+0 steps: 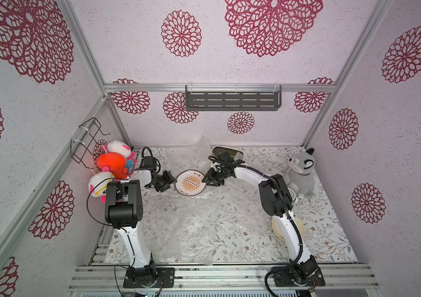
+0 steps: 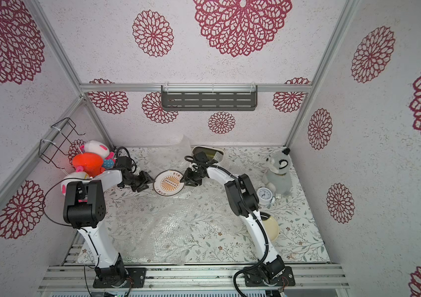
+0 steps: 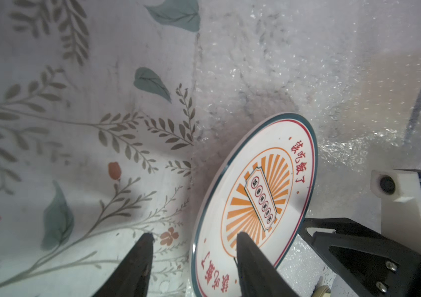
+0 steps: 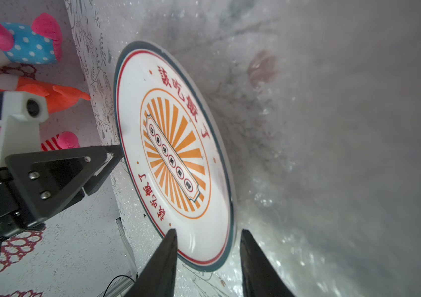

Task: Unpack dinner plates from bubble wrap
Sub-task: Pick up the plate from the bubble wrap.

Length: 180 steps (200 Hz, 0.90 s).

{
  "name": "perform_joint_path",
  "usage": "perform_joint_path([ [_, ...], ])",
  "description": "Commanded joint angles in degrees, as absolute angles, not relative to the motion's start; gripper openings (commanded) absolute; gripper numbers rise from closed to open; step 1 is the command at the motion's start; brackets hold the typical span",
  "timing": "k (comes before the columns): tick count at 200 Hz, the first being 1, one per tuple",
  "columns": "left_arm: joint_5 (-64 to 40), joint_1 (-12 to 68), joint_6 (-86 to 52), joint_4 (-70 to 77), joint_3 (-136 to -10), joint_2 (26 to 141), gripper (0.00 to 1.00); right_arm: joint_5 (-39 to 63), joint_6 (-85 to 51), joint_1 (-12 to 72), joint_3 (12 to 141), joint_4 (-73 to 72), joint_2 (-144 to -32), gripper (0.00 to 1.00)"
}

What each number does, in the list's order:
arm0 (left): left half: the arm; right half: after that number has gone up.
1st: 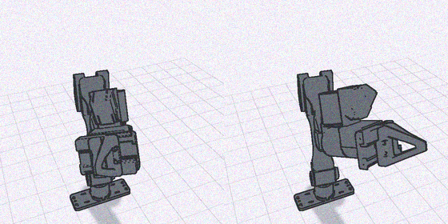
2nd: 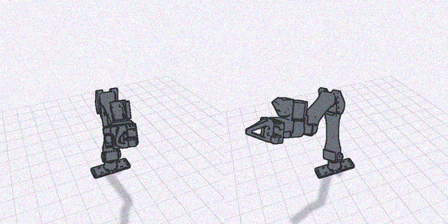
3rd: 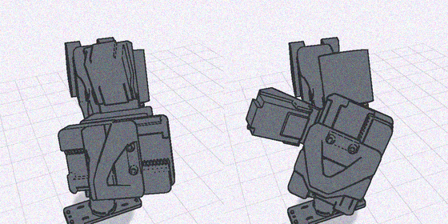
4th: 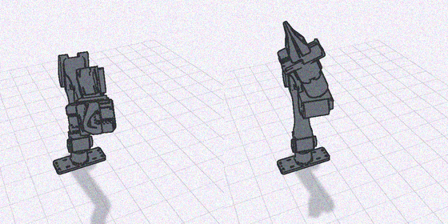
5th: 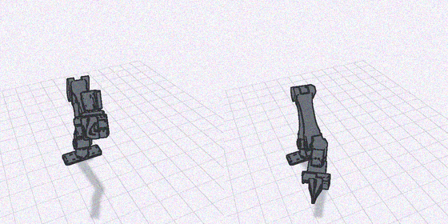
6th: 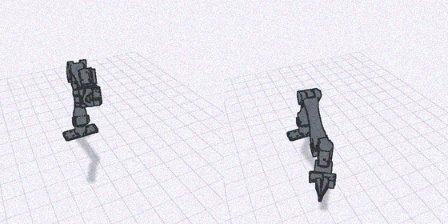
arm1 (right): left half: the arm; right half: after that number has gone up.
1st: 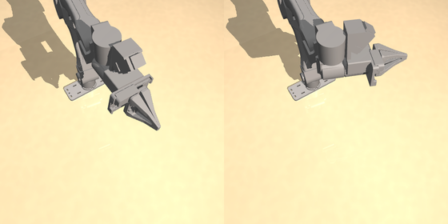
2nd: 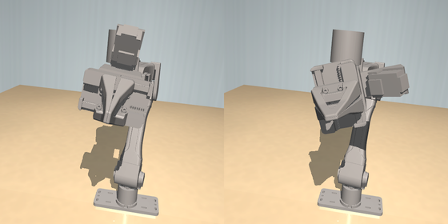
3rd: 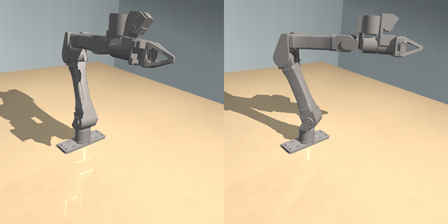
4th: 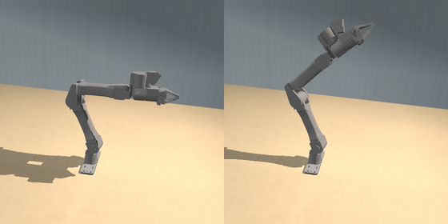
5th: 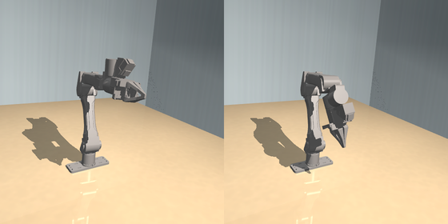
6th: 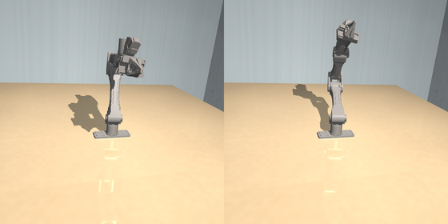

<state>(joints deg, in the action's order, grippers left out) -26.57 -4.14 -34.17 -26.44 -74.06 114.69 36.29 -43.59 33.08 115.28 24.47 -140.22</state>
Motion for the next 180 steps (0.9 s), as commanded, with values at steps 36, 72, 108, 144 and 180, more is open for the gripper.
perform_joint_path([
  [36,-28.48,-2.16,-35.15,-22.88,-74.27,117.06,0.5,39.78,-44.56,32.7,117.21,21.73,-141.15,0.4],
  [72,-28.4,-1.41,-35.42,-22.55,-74.36,117.67,0.45,40.95,-45.23,32.78,117.06,19.75,-141.51,0.37],
  [108,-28.47,-0.86,-35.43,-22.46,-74.27,117.93,0.43,42.33,-46.84,32.96,115.5,15.68,-141.09,0.35],
  [144,-28.67,-0.44,-35.19,-22.57,-74.43,118.3,0.35,43.4,-48.89,33.53,112.21,10.2,-139.76,0.32],
  [180,-29.04,-0.35,-34.88,-22.91,-74.44,118.03,0.35,44.03,-50.63,34.01,110.48,6.87,-139.22,0.31],
])
